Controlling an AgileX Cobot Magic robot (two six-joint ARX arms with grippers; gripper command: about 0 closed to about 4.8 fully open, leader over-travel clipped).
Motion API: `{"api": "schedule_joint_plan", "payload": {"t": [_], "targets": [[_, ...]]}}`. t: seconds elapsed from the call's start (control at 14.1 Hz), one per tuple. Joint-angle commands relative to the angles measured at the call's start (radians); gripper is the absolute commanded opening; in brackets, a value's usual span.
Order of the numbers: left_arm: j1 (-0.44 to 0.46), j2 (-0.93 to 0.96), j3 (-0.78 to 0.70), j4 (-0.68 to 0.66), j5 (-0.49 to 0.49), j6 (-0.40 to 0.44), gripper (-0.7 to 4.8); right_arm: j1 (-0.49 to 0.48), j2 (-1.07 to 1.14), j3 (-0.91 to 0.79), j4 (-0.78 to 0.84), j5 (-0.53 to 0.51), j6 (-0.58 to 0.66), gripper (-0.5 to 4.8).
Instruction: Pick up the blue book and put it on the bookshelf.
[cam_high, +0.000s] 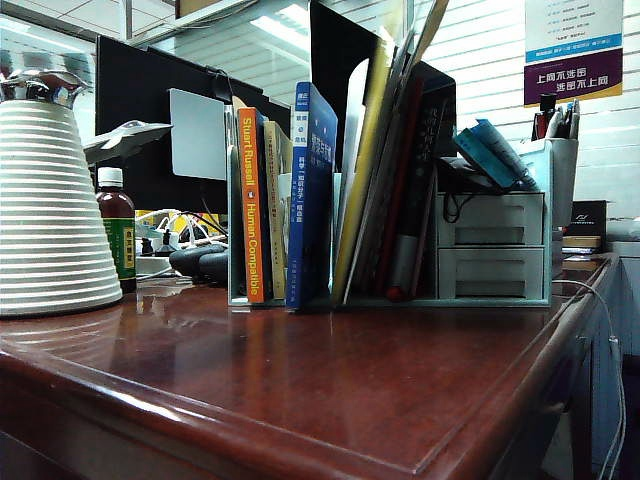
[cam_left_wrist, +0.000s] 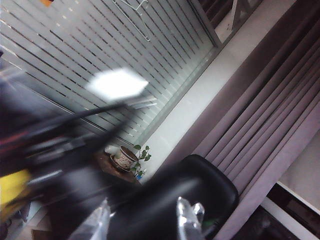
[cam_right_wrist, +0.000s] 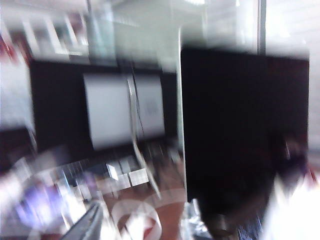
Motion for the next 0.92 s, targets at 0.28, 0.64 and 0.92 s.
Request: {"api": "schedule_joint_plan", "payload": {"t": [0.28, 0.64, 0.92], "targets": [[-0.003, -0.004, 0.004, -0.157, 0.006, 0.244, 1.45, 0.011, -0.278, 0.004, 0.009, -0.123, -0.117, -0.06], [-0.319, 0.045, 0.004, -0.534, -0.61, 0.706, 1.61, 0.01, -0.574, 0.004, -0.504, -0.32, -0.131, -0.06], [-0.421, 0.164, 0.004, -0.531, -0.973, 0.79, 4.46, 0.009, -0.739, 0.004, -1.025, -0.343, -0.093, -0.06]]}}
